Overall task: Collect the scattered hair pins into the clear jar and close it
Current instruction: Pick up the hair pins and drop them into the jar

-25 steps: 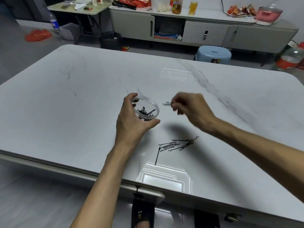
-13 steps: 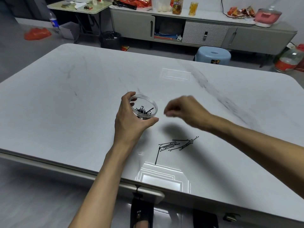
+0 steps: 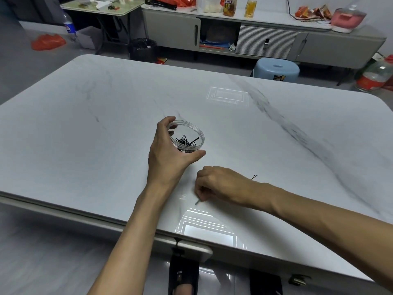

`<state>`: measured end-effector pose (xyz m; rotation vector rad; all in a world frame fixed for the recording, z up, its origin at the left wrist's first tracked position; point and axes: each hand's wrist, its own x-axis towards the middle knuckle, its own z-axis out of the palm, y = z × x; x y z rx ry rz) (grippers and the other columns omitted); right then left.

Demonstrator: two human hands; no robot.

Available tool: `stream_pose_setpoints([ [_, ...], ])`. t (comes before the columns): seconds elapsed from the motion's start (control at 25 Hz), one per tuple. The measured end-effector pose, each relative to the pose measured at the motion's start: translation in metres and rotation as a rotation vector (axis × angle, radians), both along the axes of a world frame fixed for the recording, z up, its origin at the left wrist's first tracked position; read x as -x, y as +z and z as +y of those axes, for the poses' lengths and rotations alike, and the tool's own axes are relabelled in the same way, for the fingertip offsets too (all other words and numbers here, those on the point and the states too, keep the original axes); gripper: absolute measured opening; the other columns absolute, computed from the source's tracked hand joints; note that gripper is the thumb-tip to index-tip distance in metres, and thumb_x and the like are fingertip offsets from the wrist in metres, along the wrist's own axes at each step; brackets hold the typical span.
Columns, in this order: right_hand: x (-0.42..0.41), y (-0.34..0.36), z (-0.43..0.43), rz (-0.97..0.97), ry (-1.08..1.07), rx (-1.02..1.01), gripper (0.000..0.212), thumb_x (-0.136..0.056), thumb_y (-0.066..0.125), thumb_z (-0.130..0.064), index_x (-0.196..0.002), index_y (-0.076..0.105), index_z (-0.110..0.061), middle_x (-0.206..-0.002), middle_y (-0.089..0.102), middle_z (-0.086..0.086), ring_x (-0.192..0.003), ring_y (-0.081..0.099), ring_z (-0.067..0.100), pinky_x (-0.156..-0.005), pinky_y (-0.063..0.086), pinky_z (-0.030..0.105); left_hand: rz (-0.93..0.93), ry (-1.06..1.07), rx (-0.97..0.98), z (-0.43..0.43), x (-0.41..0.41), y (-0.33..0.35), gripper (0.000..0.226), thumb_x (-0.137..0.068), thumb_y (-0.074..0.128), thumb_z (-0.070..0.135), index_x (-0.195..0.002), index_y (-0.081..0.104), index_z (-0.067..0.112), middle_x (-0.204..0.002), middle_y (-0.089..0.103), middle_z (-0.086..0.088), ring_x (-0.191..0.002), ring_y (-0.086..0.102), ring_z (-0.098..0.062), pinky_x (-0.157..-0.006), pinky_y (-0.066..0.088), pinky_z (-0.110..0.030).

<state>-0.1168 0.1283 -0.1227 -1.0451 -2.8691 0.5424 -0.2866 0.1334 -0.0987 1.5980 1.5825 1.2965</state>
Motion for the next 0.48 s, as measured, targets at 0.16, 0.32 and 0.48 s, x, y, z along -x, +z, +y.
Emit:
stream_pose_setpoints([
  [0.16, -0.011, 0.003, 0.012, 0.292, -0.384, 0.071, 0.012, -0.083, 0.065, -0.013, -0.081, 0.063, -0.025, -0.072, 0.062, -0.015, -0.071, 0.054, 0.004, -0.067, 0.045, 0.023, 0.0, 0.007, -0.006, 0.0, 0.002, -0.001, 0.092, -0.056, 0.09, 0.032, -0.133, 0.039, 0.03, -0.128, 0.053, 0.012, -0.116, 0.052, -0.008, -0.09, 0.043, -0.023],
  [0.32, -0.03, 0.005, 0.015, 0.27, -0.474, 0.087, 0.012, -0.082, 0.07, -0.012, -0.09, 0.074, -0.02, -0.075, 0.066, -0.015, -0.068, 0.058, -0.005, -0.067, 0.043, 0.013, -0.005, 0.007, -0.001, 0.0, 0.001, 0.0, 0.092, -0.056, 0.09, 0.031, -0.133, 0.039, 0.03, -0.128, 0.053, 0.012, -0.116, 0.051, -0.008, -0.09, 0.043, -0.023],
  [0.48, -0.026, 0.003, 0.01, 0.424, -0.534, 0.171, 0.011, -0.079, 0.074, -0.007, -0.084, 0.075, -0.017, -0.072, 0.068, -0.012, -0.068, 0.06, -0.006, -0.066, 0.042, 0.007, 0.003, 0.005, 0.003, -0.001, -0.001, 0.001, 0.093, -0.056, 0.09, 0.031, -0.134, 0.039, 0.03, -0.128, 0.053, 0.012, -0.116, 0.051, -0.008, -0.091, 0.044, -0.025],
])
